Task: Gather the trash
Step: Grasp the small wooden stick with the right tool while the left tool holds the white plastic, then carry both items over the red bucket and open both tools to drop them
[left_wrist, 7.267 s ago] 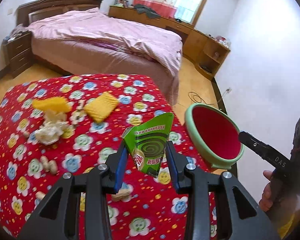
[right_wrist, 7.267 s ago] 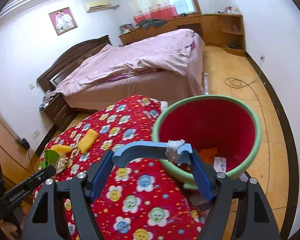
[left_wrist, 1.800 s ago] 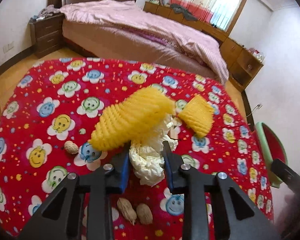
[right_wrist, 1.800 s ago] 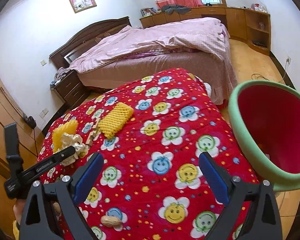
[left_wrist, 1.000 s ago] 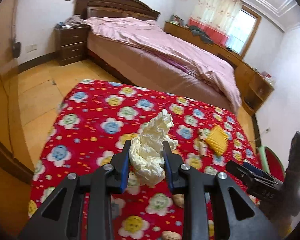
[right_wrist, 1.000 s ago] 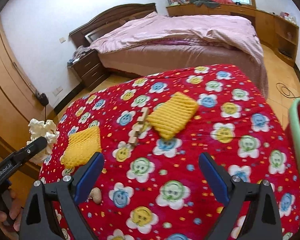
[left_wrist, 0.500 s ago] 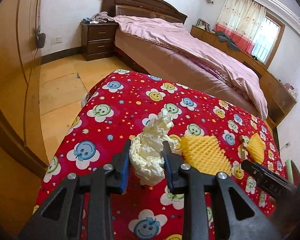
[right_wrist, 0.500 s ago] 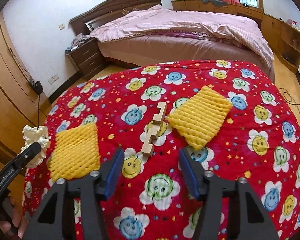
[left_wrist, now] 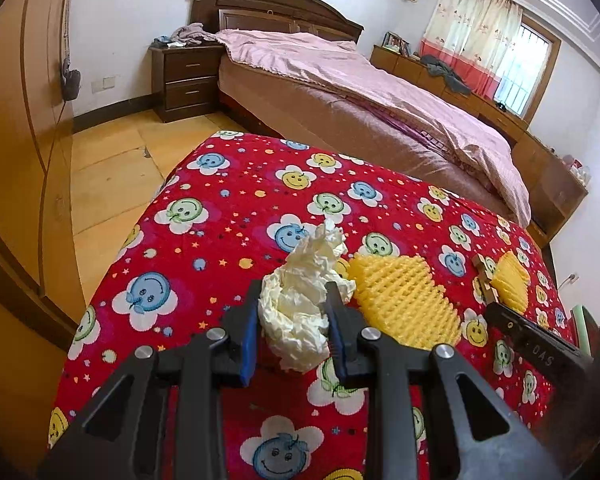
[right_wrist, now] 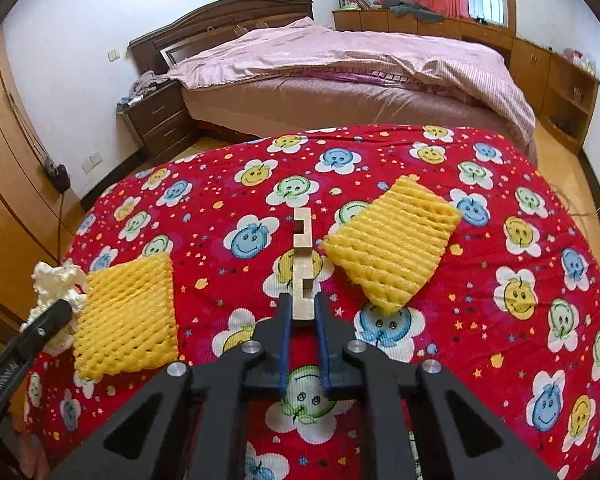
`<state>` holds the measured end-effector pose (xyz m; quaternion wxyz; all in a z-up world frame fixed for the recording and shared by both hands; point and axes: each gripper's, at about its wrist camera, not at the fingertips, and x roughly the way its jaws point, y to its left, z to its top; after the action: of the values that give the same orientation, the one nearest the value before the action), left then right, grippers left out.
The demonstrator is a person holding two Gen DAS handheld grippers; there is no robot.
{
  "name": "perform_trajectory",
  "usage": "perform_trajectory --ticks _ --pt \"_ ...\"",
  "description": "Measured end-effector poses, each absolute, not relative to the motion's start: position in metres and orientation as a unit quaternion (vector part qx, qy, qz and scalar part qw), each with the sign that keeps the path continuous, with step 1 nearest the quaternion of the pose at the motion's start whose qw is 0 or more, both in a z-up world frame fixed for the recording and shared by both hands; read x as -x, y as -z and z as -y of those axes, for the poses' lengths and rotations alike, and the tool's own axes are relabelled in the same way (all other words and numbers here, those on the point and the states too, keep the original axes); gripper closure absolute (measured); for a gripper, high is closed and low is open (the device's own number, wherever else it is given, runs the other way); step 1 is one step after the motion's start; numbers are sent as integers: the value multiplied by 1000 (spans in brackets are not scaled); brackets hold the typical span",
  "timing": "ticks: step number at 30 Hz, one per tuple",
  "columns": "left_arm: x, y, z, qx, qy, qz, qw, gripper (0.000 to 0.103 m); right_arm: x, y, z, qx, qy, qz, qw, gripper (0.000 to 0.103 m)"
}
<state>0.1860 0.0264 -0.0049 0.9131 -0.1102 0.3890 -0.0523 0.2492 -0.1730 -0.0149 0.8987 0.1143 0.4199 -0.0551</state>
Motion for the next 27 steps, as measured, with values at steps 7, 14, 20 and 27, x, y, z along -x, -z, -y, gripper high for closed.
perform_trajectory --ticks 7,14,20,27 --pt "-183 1 -22 103 57 -386 915 73 -228 2 179 -138 41 -411 900 90" --pt "-175 -14 -19 99 62 -377 919 73 -193 -23 188 -145 35 -387 910 90" --pt "-163 -28 -14 102 72 -372 920 73 -158 -43 199 -139 41 -362 921 90" --pt "-143 -43 3 95 87 -368 921 73 -128 -55 212 -151 46 -343 926 90"
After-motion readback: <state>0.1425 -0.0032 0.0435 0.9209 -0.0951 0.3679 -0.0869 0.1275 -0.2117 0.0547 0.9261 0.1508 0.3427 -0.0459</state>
